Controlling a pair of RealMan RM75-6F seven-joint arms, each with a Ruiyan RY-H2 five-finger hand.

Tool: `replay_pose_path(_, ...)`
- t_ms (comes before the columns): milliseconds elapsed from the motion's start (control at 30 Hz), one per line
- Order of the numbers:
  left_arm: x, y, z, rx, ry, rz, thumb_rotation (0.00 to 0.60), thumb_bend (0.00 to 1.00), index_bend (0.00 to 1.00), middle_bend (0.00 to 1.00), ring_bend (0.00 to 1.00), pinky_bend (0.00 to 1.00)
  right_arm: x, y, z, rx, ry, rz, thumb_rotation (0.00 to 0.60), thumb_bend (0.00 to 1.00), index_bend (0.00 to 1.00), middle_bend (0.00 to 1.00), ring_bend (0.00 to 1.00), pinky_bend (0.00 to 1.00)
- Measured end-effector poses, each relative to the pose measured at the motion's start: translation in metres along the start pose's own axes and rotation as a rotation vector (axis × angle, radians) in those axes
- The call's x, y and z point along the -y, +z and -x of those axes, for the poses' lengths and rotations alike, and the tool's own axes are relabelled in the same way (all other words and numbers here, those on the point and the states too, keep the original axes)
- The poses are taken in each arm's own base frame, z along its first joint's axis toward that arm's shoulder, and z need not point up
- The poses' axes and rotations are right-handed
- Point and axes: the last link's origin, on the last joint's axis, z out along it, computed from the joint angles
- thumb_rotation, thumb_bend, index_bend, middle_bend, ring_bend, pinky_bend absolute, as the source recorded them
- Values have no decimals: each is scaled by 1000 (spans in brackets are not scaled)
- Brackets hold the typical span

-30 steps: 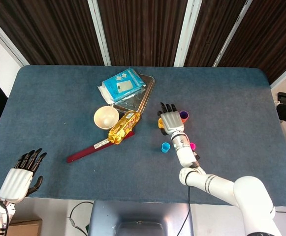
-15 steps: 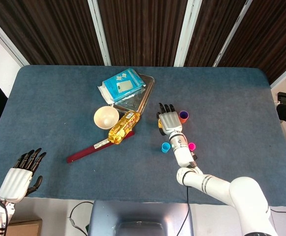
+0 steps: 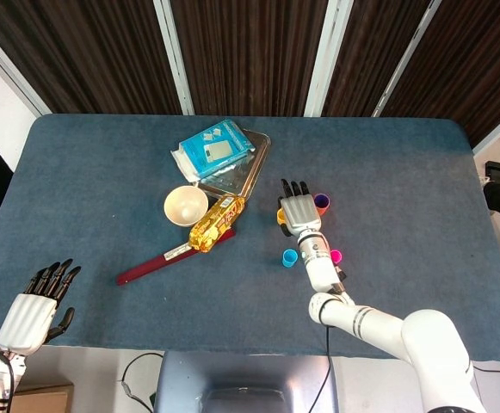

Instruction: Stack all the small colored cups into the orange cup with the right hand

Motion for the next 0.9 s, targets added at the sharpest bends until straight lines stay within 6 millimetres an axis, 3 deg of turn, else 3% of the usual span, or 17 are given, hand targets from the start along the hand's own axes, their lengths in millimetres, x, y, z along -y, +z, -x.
replay_pose_path(233, 0, -1, -1, -3, -3, 3, 600, 454, 0, 0, 24, 134, -1, 0, -3, -13, 10, 11, 600, 478, 645, 20, 0, 0)
replay_pose_path(433, 0, -1, -1, -3, -3, 5, 600, 454, 0, 0, 23, 135, -7, -3, -23, -64, 54, 17, 600, 478, 636, 20, 0, 0)
replay_pose_path(667, -2, -2, 0, -3, 1, 12, 600, 453, 0, 0, 23, 134, -46, -9, -64, -166, 84, 93, 600, 478, 635, 21, 0, 0)
replay_pose_path(900, -4, -1, 2, 5, 4, 17, 600, 452, 0, 0, 23, 134, -74, -12, -58, -127, 76, 151, 600, 478, 635, 20, 0, 0)
